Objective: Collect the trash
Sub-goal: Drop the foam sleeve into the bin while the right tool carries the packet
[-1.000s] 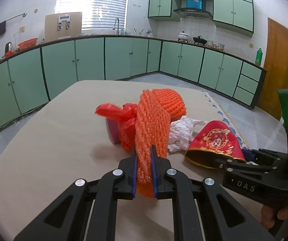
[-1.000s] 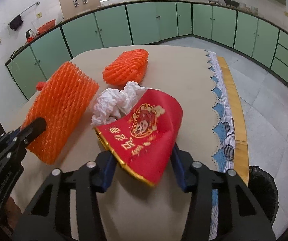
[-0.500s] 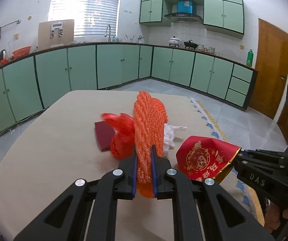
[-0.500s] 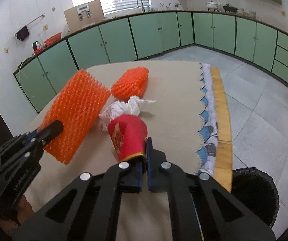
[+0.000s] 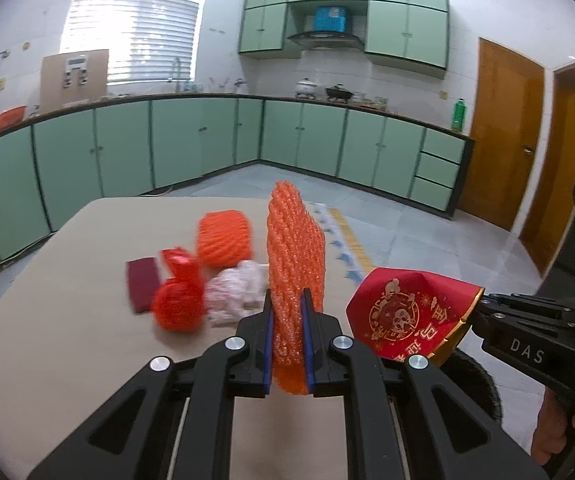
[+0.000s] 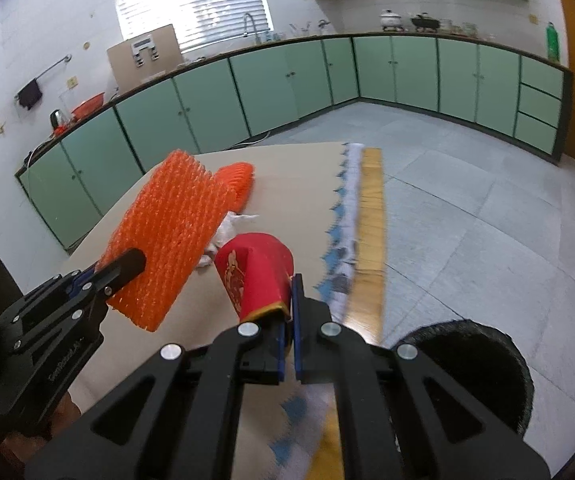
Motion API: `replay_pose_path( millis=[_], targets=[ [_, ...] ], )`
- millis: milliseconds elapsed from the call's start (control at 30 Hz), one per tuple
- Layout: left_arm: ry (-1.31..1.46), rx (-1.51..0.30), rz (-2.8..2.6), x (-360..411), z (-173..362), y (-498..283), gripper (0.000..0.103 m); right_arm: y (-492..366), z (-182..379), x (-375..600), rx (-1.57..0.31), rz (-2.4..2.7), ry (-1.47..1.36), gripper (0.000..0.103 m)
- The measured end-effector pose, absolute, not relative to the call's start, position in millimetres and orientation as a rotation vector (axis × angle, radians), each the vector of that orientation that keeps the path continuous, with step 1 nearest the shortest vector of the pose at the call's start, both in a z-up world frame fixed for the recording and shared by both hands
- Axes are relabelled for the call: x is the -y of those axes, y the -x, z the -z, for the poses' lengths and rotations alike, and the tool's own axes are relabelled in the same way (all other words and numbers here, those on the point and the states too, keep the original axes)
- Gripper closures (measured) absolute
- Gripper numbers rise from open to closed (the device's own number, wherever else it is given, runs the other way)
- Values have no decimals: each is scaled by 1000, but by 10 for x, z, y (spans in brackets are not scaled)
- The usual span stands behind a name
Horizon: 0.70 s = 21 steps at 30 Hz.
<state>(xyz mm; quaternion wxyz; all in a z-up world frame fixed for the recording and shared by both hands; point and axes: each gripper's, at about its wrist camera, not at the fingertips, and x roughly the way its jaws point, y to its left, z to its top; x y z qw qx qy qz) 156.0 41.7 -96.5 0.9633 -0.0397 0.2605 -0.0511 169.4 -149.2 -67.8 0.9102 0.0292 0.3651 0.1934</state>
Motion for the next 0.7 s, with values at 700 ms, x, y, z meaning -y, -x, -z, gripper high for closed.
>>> replay_pose_path(
  millis=[700],
  targets=[
    [3, -585, 402, 1039, 1027, -1529, 91, -1207, 806, 2854, -790, -78, -88, 93]
  ],
)
